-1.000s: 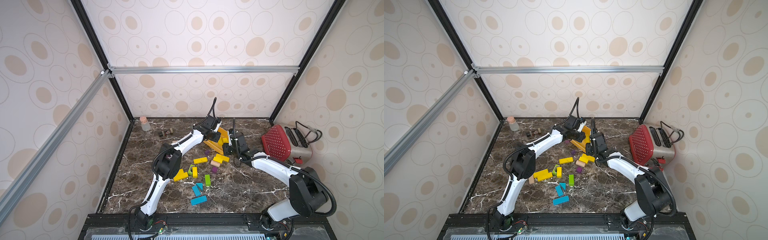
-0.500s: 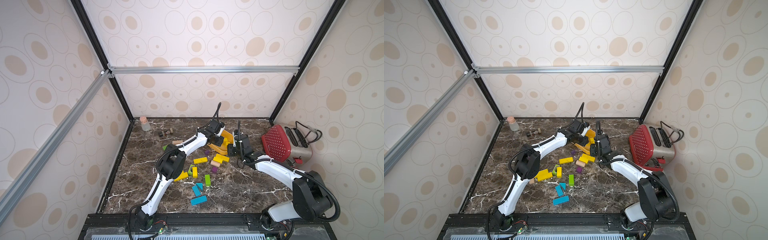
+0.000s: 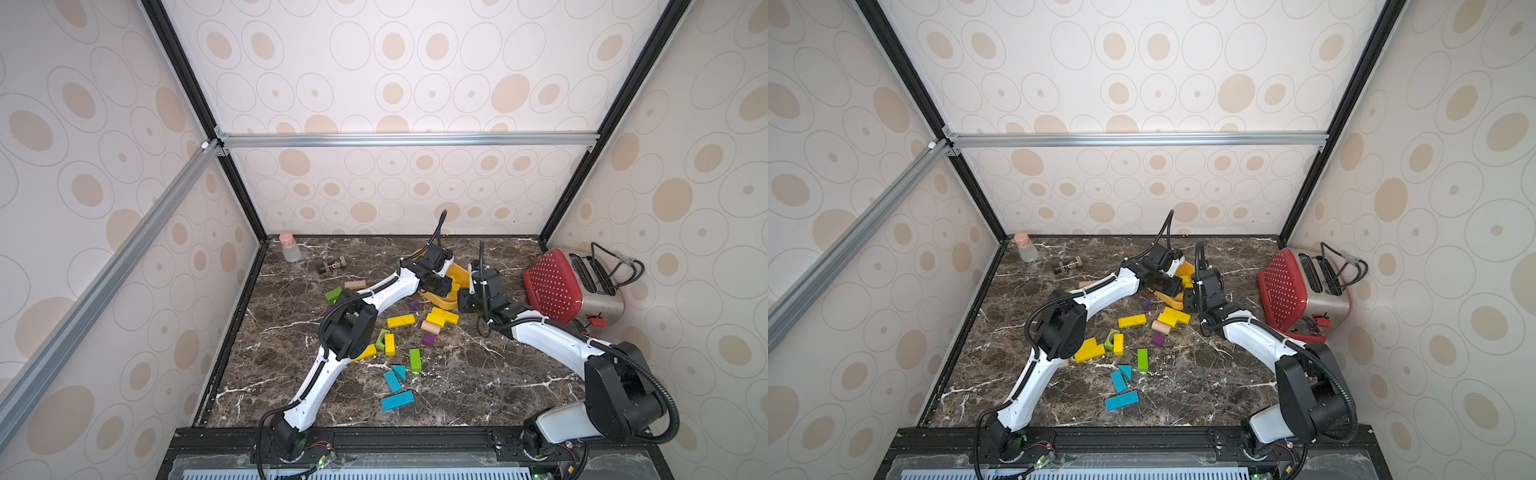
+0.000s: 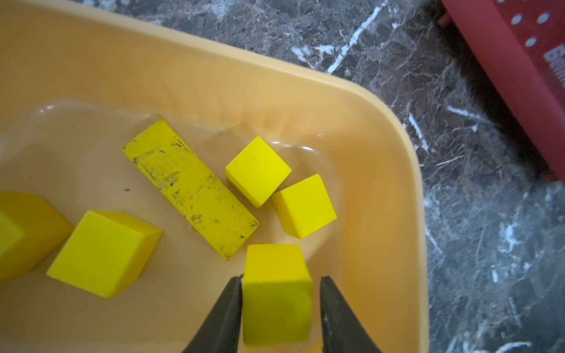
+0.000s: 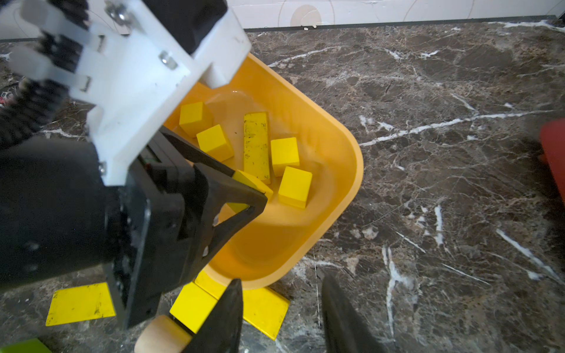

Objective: Pick out the yellow building blocks
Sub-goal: Place the building block in the storage box.

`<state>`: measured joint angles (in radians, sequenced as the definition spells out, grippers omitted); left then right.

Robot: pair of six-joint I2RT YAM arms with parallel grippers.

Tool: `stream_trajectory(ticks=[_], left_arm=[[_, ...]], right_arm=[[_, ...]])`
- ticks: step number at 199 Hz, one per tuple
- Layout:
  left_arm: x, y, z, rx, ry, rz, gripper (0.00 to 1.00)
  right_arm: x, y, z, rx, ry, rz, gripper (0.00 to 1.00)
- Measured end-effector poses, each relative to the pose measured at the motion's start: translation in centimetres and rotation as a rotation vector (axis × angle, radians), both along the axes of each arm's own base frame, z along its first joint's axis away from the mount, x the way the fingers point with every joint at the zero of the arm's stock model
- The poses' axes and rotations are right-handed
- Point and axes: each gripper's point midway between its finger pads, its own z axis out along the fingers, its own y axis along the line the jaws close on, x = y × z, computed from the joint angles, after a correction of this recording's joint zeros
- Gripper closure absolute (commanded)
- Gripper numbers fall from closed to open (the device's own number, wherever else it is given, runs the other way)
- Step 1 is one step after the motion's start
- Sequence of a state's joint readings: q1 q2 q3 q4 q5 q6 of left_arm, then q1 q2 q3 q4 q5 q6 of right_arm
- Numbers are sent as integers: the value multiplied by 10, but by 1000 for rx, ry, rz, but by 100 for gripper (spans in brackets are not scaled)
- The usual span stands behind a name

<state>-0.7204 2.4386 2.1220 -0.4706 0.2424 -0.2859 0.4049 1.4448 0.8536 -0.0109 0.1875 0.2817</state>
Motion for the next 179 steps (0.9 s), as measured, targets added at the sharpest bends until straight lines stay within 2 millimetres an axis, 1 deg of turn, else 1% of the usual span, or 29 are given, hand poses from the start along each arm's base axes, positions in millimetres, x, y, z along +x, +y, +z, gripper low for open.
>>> stream_trajectory(ticks=[23, 106, 136, 155, 179], left_arm=[[1, -1, 3, -6, -4, 5, 46], [4, 0, 8, -1, -17, 15, 45], [6, 1, 10, 4, -28, 17, 45], [7, 2, 9, 19, -38, 14, 45], [7, 5, 14, 31, -59, 10, 45]], right_arm=[[0, 0, 0, 2, 1, 2, 56], [-1, 2, 0, 8, 3, 10, 56], [-1, 4, -1, 14, 8, 22, 54], [-3, 5, -3, 13, 20, 28, 54], [-7, 7, -6, 16, 51, 43, 54]])
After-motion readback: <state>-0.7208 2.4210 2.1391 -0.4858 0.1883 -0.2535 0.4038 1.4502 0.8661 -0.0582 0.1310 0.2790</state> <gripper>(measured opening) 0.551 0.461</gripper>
